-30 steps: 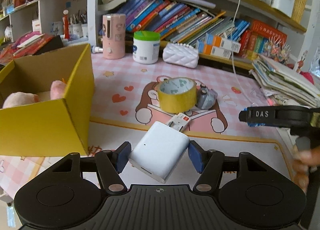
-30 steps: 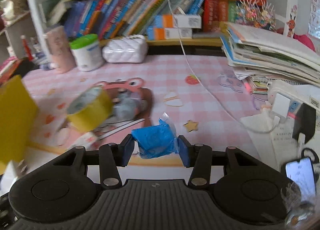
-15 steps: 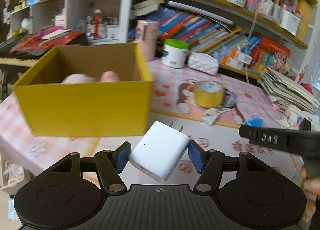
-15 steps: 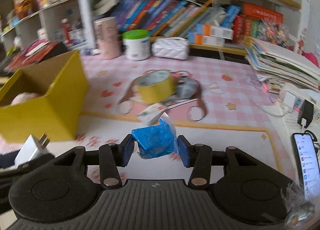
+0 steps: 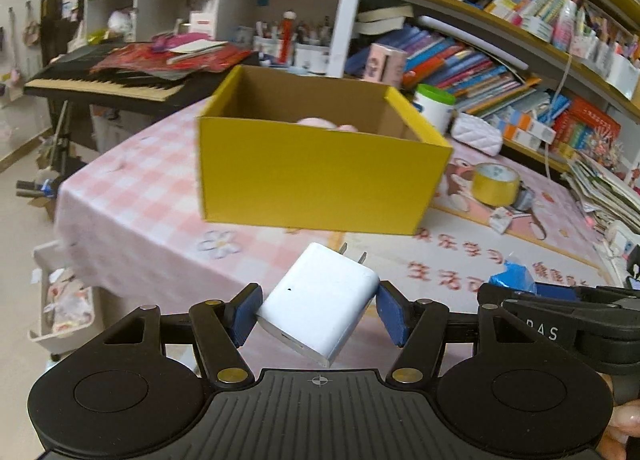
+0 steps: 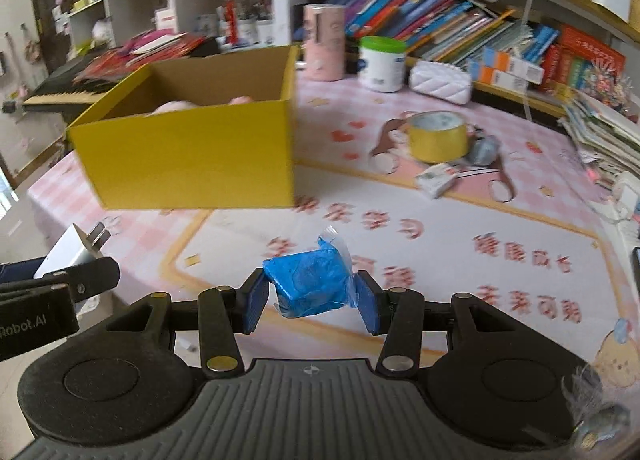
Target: Organize objects
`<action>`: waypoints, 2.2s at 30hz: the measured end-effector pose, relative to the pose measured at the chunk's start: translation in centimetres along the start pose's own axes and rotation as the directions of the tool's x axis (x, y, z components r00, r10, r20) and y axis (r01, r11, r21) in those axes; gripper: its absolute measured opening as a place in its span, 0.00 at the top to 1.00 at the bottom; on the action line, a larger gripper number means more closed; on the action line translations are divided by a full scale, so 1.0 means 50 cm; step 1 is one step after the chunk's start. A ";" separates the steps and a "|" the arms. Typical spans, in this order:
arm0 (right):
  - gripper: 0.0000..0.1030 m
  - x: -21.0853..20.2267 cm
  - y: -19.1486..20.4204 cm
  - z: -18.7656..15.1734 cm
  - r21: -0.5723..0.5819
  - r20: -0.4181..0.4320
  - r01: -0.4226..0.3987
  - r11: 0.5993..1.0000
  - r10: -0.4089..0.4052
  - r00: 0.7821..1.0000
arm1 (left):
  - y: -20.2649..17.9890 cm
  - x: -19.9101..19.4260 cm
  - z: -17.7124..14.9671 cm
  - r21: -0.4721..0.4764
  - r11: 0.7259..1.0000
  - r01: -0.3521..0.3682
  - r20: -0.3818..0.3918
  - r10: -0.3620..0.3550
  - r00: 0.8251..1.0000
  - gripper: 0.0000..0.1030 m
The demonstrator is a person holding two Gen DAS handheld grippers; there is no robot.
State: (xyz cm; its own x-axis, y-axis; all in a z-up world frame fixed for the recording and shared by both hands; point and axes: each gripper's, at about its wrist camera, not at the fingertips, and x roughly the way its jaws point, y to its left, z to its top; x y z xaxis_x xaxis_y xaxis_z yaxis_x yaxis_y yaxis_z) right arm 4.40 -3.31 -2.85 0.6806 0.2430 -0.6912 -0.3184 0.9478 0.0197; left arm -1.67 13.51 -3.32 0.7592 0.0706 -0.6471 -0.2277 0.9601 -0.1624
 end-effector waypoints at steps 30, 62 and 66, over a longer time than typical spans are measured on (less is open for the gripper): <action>0.57 -0.044 0.131 0.062 -0.108 0.156 -0.026 0.994 0.042 0.987 | 0.068 -0.076 0.066 0.008 1.000 0.007 0.181 -0.008 0.983 0.40; 0.57 0.248 0.128 0.289 -0.388 0.099 -0.113 0.915 0.163 0.982 | 0.008 0.180 0.253 0.018 0.983 -0.181 0.155 0.176 0.972 0.40; 0.57 0.261 0.131 0.296 -0.411 0.069 -0.175 0.895 0.222 0.973 | 0.005 0.200 0.254 0.023 0.980 -0.198 0.132 0.194 0.972 0.40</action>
State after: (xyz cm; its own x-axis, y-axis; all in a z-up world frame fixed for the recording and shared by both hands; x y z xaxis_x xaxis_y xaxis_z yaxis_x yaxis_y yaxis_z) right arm 20.96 9.14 -1.06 0.6370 0.4612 -0.6177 -0.6751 0.7205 -0.1583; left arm 13.62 17.88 -0.35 0.7742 0.2902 -0.5625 -0.3596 0.9330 -0.0137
